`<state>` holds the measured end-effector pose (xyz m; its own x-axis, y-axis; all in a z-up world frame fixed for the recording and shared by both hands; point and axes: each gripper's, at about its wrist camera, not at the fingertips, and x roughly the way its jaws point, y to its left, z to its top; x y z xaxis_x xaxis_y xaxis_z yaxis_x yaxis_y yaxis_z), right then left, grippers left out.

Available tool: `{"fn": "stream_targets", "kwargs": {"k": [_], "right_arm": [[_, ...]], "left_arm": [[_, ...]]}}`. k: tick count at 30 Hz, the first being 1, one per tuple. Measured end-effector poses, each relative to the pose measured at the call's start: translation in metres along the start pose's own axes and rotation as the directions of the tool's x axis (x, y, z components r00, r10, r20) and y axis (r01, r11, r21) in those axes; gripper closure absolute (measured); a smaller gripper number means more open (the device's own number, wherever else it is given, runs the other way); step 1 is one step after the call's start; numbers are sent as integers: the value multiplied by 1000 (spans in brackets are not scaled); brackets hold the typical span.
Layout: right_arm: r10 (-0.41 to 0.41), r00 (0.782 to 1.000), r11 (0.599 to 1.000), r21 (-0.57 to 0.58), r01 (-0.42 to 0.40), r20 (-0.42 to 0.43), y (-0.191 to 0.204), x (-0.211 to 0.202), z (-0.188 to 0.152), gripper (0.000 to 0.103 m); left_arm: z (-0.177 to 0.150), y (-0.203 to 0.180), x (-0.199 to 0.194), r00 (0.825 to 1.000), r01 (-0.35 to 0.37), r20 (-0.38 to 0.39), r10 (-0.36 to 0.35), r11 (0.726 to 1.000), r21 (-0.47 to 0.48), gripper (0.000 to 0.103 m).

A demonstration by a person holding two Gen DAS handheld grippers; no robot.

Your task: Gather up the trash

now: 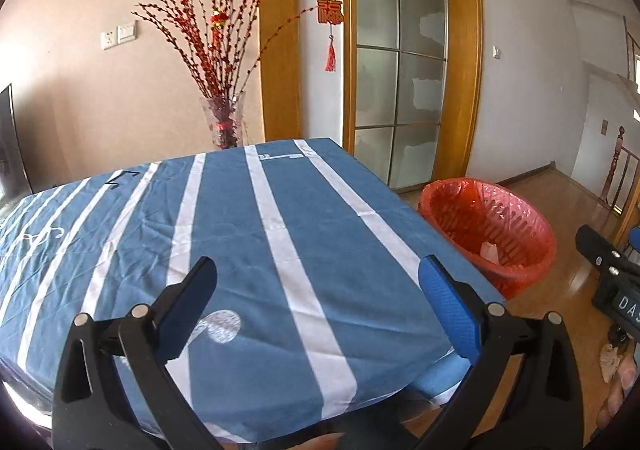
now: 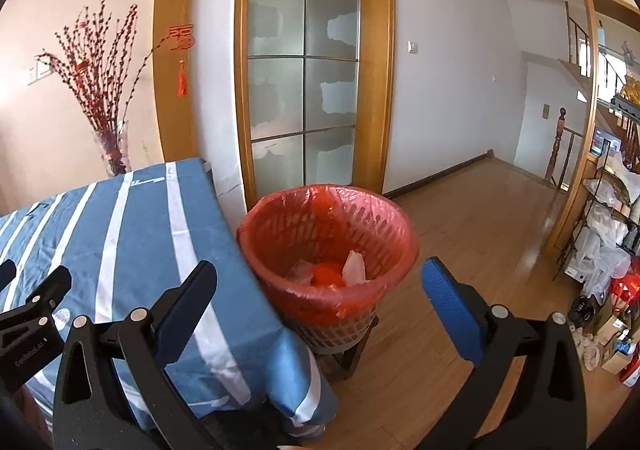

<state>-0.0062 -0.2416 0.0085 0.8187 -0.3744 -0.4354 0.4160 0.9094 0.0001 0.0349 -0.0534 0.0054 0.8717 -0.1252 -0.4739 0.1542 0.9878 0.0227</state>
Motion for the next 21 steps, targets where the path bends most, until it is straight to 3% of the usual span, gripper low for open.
{"fn": "stream_targets", "kwargs": {"k": [21], "right_arm": [[-18, 999, 1000, -12, 18, -51, 15, -19, -25, 2]], "left_arm": [[-24, 16, -31, 998, -68, 17, 68, 997, -37, 4]]}}
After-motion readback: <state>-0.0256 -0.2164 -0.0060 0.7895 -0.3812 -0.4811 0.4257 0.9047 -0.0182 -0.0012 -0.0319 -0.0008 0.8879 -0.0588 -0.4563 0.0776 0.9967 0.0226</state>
